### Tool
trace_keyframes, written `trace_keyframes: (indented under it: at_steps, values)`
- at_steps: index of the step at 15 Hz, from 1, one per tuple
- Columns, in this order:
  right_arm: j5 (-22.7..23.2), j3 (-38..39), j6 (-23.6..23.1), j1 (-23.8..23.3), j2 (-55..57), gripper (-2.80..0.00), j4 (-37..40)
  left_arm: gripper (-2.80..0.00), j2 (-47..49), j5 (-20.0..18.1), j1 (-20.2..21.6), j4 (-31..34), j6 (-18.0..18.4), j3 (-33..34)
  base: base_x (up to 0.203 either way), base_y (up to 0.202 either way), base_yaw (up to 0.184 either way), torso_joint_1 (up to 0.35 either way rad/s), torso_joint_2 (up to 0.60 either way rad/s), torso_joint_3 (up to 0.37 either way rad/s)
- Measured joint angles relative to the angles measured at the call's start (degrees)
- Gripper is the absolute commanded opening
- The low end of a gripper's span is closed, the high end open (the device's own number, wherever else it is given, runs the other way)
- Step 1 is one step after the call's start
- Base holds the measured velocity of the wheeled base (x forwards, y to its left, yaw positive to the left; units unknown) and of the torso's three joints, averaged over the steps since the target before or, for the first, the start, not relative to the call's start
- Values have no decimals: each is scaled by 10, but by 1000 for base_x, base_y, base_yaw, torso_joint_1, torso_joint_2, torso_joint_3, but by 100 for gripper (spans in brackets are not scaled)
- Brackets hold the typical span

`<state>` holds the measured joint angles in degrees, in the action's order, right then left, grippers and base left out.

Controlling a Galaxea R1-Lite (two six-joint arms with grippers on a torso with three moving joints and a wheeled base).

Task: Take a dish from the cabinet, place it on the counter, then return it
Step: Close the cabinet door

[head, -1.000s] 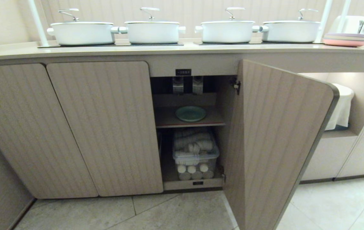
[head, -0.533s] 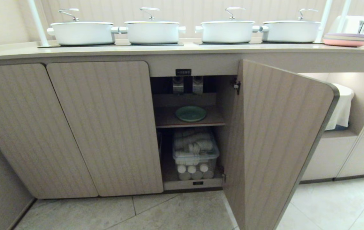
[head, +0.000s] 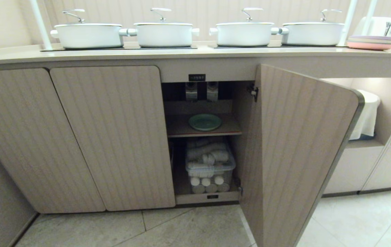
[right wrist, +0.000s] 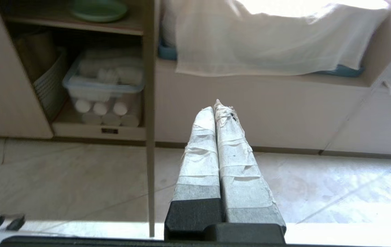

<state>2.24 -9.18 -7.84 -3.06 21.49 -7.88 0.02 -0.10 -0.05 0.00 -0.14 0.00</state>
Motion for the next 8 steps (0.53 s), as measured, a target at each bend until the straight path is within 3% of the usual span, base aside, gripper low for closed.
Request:
trace_keyframes:
  at_steps: [3,8]
  values:
    - [0,-35,6,-29,56,-280,-10,-280,0,0,0,0,0,0,0,0,0,0,0,0]
    - [3,-96,57,-39,128,-280,-39,-280,0,0,0,0,0,0,0,0,0,0,0,0]
